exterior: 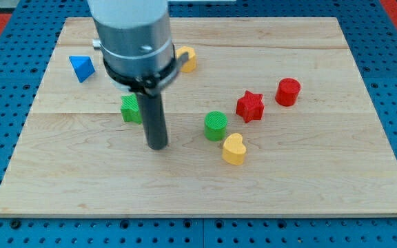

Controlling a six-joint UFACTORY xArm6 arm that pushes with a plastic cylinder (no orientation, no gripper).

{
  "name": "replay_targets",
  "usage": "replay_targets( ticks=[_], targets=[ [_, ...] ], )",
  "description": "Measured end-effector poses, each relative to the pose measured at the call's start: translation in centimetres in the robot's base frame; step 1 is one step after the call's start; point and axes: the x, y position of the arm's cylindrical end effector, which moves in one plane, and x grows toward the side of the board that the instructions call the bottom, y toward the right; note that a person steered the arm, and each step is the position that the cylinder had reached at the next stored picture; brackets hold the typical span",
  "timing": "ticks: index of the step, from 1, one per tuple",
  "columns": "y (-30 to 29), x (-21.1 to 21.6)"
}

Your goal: Push the yellow heart left to the green circle

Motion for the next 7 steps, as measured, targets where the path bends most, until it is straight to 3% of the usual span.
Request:
replay_targets(
  ticks=[2, 3, 4, 5, 6, 7],
  targets=[
    [6.0, 5.3],
    [14.6, 5.5],
    [16.4, 2.5],
    [16.4, -0.8],
    [13.1, -1.0],
    [9.8, 2.2]
  ],
)
